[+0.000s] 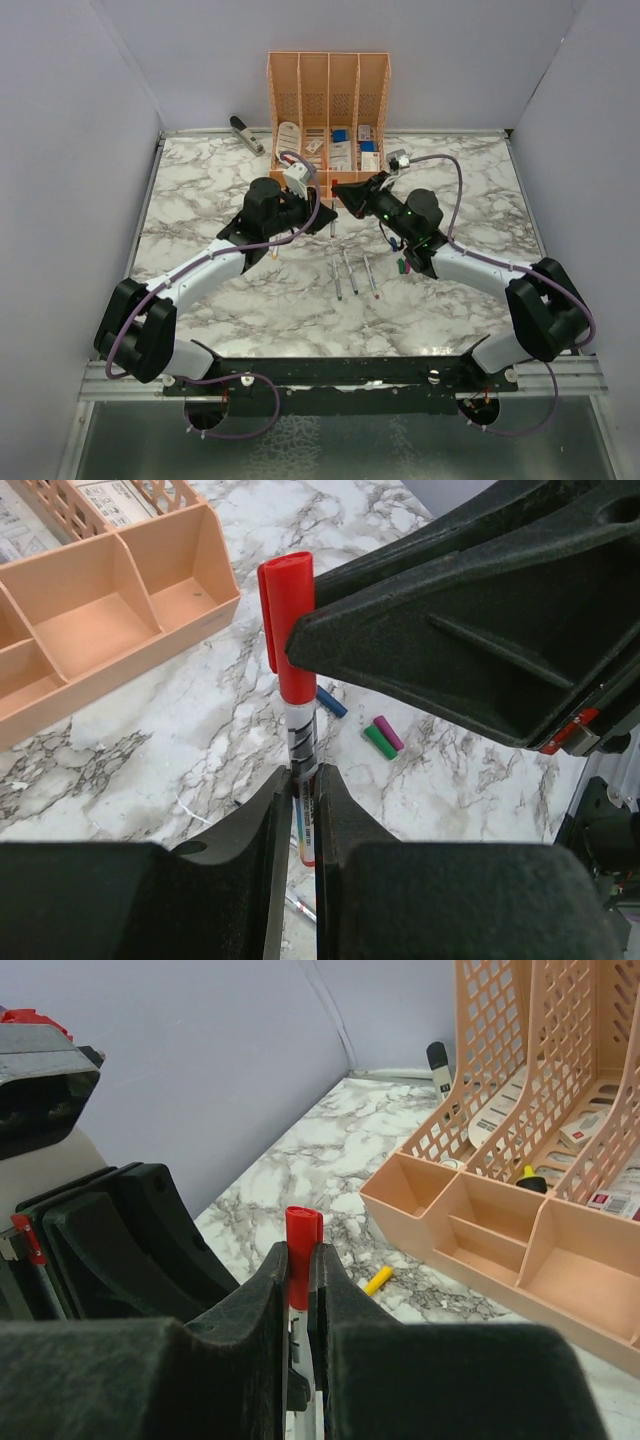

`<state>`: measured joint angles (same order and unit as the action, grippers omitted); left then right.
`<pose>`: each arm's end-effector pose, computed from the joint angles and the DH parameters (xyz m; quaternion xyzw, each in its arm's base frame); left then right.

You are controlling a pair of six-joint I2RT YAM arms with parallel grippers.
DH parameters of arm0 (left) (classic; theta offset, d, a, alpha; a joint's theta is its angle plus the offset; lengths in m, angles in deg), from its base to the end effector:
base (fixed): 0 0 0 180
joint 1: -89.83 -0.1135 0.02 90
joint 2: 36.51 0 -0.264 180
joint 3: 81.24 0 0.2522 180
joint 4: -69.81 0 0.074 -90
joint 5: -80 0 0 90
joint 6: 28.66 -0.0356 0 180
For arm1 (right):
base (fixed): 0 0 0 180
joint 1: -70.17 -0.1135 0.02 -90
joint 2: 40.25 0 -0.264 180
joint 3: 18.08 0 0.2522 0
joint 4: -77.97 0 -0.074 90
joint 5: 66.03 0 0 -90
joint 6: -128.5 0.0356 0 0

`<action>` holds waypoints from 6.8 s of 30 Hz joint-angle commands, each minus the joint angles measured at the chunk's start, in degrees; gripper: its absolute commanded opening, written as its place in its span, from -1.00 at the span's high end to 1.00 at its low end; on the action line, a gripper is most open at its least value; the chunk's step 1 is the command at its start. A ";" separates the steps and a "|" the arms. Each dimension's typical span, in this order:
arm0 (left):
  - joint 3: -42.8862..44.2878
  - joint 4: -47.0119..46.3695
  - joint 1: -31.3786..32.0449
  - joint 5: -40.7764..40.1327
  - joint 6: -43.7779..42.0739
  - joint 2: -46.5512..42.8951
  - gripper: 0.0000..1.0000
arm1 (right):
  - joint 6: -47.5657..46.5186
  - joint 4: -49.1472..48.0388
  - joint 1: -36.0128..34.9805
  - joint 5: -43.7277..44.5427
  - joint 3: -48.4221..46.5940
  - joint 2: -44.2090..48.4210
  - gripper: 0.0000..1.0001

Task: Insert the pens into the pen caps

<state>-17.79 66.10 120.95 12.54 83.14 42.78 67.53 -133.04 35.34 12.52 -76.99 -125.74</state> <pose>0.2652 -0.1761 0.2816 0.1844 0.7504 -0.4107 0.4840 0.2696 0.1962 0.2722 -0.1073 0.6713 0.4437 0.5839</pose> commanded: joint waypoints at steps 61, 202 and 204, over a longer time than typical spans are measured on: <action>11.29 32.10 -4.92 -18.89 -2.84 9.81 1.00 | -10.95 41.03 -5.95 27.79 -12.23 6.79 0.57; 27.40 46.22 -3.78 -33.08 -1.94 25.19 0.31 | -7.18 36.82 -5.78 37.85 -8.02 9.34 -0.57; 27.63 46.12 -3.78 -32.40 -1.69 23.68 0.31 | -7.45 36.80 -5.78 38.38 -8.11 9.11 -0.57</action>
<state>8.05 111.56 117.28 -22.34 81.18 70.82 61.04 -93.77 29.53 51.30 -85.65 -116.48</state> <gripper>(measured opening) 0.344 0.787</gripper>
